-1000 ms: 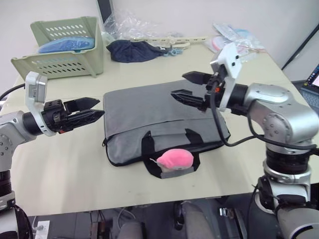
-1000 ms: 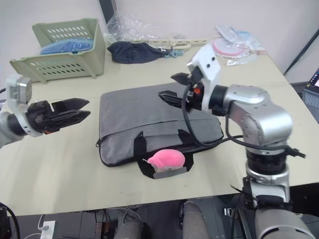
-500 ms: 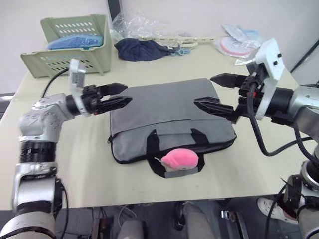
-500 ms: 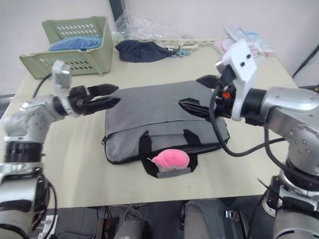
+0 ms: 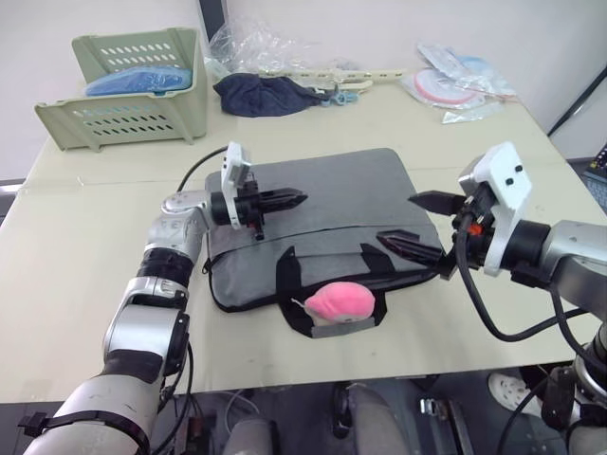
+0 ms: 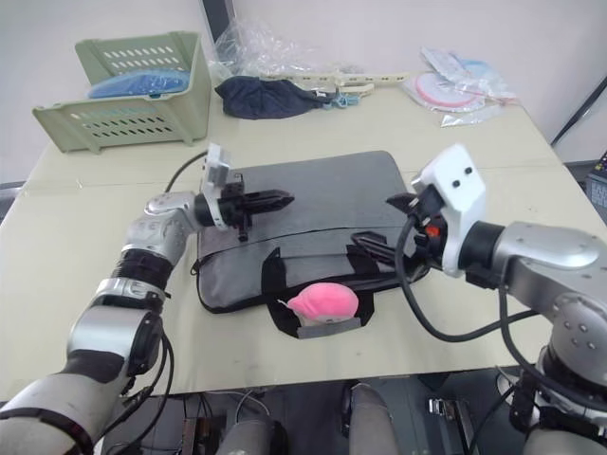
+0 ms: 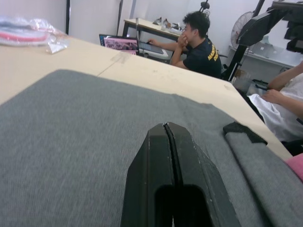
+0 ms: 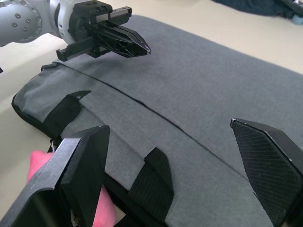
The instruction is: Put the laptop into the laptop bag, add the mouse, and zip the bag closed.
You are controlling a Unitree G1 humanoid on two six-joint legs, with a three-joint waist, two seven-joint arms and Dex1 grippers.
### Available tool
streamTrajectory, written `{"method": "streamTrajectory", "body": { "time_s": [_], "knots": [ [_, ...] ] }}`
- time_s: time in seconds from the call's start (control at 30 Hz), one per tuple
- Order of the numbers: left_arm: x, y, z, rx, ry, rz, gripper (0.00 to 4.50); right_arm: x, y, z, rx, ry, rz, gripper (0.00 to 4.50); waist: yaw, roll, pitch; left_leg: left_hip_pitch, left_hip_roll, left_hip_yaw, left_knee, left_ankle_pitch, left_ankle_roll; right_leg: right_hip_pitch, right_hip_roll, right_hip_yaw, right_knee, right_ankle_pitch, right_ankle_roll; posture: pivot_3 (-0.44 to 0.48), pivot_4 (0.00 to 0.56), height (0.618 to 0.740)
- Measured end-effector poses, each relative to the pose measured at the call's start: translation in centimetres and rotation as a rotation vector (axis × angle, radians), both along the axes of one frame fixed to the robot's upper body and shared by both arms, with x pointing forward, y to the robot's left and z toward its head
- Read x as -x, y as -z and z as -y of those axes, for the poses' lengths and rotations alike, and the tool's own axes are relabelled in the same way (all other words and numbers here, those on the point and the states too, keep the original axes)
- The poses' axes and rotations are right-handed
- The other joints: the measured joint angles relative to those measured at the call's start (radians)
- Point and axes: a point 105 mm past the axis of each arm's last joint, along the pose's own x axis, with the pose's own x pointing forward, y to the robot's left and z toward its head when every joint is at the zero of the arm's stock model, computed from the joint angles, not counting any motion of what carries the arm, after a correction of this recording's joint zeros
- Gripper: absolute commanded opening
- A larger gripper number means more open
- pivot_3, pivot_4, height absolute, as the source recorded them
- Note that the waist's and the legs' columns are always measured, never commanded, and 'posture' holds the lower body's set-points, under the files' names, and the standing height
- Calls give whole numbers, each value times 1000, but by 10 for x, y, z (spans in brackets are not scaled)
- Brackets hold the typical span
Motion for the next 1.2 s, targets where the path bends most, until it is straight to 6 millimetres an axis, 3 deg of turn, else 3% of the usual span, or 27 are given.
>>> {"method": "streamTrajectory", "body": {
  "time_s": [0.2,0.57,1.0,1.2],
  "knots": [
    [-3,15,8,-41,-18,38,25,2,22,-5,-28,5,-59,4500,4,0,0,0,-2,0,0,0,2,1,-2,0,0,0,1,0,150,740],
    [0,30,27,-108,3,122,25,2,33,-15,-35,-48,-92,4500,26,-2,-6,1,-9,-2,0,2,7,3,-10,-1,0,2,4,0,150,740],
    [3,48,25,-153,3,87,25,27,30,-17,41,-244,-164,4500,25,-2,-23,15,-12,-4,-3,0,13,19,-12,0,-6,4,8,0,150,740],
    [3,49,26,-152,3,85,25,34,48,-22,62,-303,-224,4500,25,-2,-24,15,-12,-4,-3,0,13,19,-13,0,-7,4,8,0,150,740]
  ]
}}
